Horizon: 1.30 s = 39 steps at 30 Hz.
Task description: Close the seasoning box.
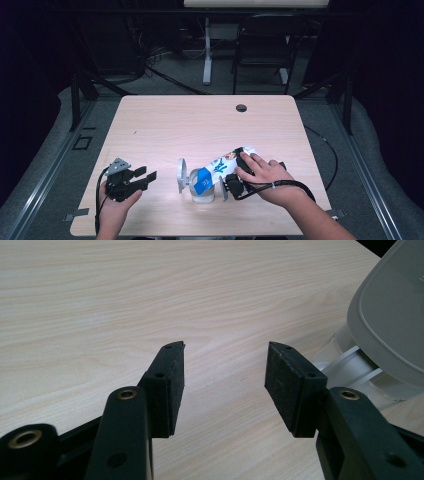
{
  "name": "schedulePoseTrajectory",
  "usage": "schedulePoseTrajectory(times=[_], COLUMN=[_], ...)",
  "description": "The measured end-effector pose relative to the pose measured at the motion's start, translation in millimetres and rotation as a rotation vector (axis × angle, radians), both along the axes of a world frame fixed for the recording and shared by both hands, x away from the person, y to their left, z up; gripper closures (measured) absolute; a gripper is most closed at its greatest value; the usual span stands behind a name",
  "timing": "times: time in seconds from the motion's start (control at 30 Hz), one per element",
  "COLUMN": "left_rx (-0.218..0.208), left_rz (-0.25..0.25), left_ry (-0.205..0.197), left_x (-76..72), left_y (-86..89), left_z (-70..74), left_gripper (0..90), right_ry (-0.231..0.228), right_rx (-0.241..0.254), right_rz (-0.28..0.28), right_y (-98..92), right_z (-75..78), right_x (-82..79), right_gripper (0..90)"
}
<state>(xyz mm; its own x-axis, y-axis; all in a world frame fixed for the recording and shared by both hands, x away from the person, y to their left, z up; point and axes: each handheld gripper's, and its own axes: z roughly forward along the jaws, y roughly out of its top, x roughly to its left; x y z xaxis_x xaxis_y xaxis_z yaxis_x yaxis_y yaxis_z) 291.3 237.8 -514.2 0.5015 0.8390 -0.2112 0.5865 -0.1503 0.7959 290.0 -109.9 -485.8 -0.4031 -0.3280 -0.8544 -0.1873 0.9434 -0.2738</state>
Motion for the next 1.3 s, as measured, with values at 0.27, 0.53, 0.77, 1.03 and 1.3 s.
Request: schedulePoseTrajectory(times=[0.27, 0.53, 0.77, 1.03, 1.3], left_rx=[0.000, 0.000, 0.002, 0.004, 0.002], left_rz=[-0.002, -0.001, 0.005, -0.003, 0.002], left_ry=[0.010, 0.009, 0.004, 0.011, 0.007], left_x=[0.0, 0.1, 0.2, 0.0, 0.3], left_y=[0.3, 0.3, 0.4, 0.8, 0.8], left_z=[-0.2, -0.5, -0.6, 0.0, -1.0], left_gripper=[50.6, 50.6, 50.6, 50.6, 50.6], right_ry=[-0.003, -0.002, -0.001, -0.012, -0.010], right_rx=[-0.006, -0.007, -0.010, -0.021, -0.019], right_rz=[-0.002, 0.000, 0.002, 0.004, 0.010], right_y=[0.2, 0.5, 1.2, 2.8, 2.8], right_z=[-0.1, -0.2, 0.0, 0.8, 0.9], right_x=[-0.3, -0.1, 0.1, -0.7, -0.8], right_gripper=[43.7, 43.8, 43.9, 43.9, 44.1])
